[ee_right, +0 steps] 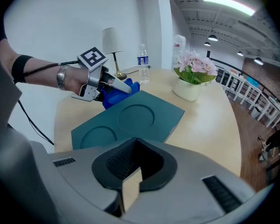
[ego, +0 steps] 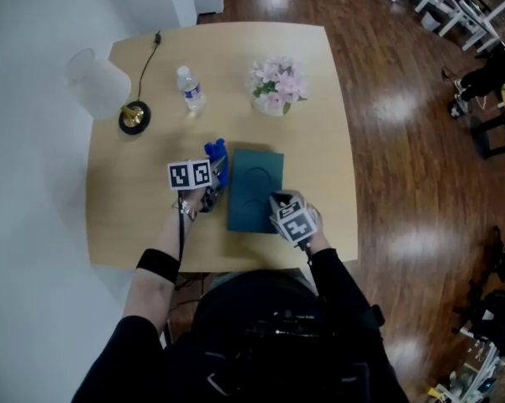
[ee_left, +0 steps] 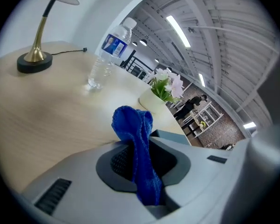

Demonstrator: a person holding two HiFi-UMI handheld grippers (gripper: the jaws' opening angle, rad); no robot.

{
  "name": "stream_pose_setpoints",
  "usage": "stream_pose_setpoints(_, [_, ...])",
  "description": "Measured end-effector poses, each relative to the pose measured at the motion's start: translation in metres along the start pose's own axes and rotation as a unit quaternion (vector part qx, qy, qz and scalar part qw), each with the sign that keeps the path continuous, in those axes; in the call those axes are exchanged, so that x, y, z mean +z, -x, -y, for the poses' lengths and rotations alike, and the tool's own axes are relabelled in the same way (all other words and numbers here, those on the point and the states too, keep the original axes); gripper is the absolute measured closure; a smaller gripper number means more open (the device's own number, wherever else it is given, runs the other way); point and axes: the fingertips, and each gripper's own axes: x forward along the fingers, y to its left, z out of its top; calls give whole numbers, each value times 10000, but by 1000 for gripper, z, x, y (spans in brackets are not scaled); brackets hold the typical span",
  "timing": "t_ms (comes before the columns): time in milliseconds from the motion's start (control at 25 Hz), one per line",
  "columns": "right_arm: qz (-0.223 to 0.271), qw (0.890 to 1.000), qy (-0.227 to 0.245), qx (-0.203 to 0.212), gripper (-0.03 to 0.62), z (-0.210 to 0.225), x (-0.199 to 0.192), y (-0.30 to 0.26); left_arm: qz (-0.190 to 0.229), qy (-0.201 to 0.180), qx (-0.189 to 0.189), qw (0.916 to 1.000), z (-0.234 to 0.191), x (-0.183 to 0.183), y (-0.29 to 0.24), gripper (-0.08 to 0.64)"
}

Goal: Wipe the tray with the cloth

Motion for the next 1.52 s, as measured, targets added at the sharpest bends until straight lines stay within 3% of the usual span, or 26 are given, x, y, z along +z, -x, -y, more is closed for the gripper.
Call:
stream_pose_setpoints(200, [56, 10000, -32, -20, 581, 2, 1, 1, -412, 130, -466, 9980, 16, -22, -9, 495])
stream_pose_setpoints(560, [68, 9999, -96, 53, 581, 4, -1, 1, -386, 727, -1032, 9912, 46, -99, 61, 495])
stream_pose_setpoints(800, [149, 9998, -59, 108, 581, 2, 2, 0, -343, 964, -974, 9900, 57, -143, 96, 495])
stream_pose_setpoints(1040, [216, 9997, -75, 83, 581, 2, 0, -1, -408, 1007, -853, 9904, 64, -166, 110, 495])
stream_pose_setpoints(1320, [42, 9999, 96, 136, 581, 5, -2, 0, -1039, 831, -1212, 9837, 102, -223, 141, 492])
stream_pose_setpoints(1400, [188, 9996, 187, 77, 582, 20, 12, 3, -1078, 862, -1102, 9843, 105, -234, 147, 492])
stream_pose_setpoints(1520, [594, 9980, 65, -197, 581, 72, 47, 6, -925, 1024, -647, 9883, 98, -235, 143, 492])
